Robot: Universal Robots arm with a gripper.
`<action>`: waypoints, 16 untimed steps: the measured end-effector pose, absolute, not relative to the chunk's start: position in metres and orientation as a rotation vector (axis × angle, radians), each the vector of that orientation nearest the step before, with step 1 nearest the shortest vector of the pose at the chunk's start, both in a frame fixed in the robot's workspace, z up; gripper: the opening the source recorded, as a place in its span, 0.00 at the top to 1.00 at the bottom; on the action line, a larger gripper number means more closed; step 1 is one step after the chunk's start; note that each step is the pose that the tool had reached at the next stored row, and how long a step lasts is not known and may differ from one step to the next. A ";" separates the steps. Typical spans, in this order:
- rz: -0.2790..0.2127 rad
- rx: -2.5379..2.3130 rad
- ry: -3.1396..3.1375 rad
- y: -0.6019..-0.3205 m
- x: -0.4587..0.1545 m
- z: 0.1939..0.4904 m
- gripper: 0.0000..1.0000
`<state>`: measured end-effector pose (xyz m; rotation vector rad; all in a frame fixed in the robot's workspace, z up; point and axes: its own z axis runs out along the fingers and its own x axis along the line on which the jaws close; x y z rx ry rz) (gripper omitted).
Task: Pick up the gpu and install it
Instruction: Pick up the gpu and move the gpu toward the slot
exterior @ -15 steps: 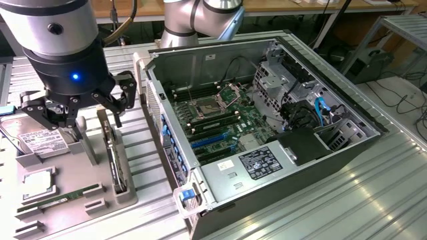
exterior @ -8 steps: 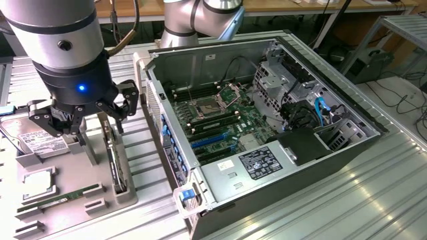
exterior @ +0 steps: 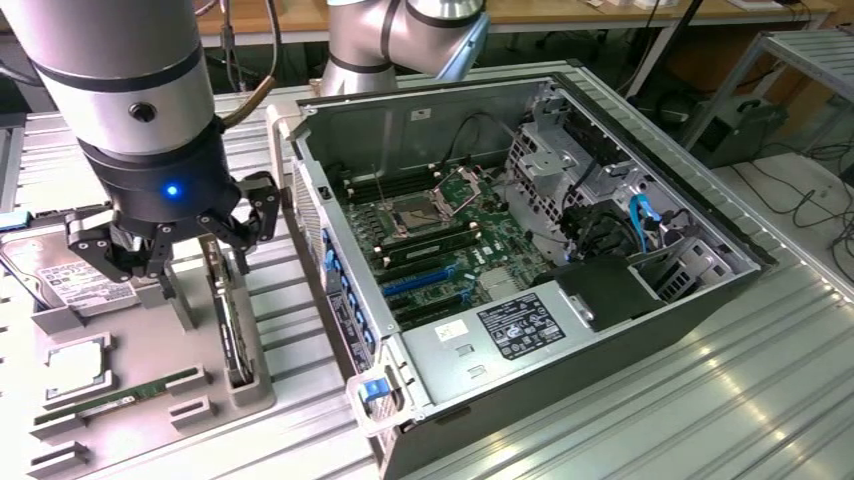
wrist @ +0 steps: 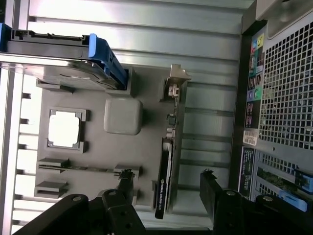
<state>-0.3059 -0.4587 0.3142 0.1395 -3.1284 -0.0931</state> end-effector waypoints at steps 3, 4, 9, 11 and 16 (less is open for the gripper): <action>-0.093 0.140 -3.127 -0.459 -0.306 0.309 0.34; -0.093 0.140 -3.127 -0.459 -0.306 0.307 0.34; -0.093 0.134 -3.127 -0.459 -0.306 0.295 0.34; -0.093 0.101 -3.129 -0.459 -0.306 0.292 0.34; -0.093 0.071 -3.131 -0.459 -0.306 0.284 0.34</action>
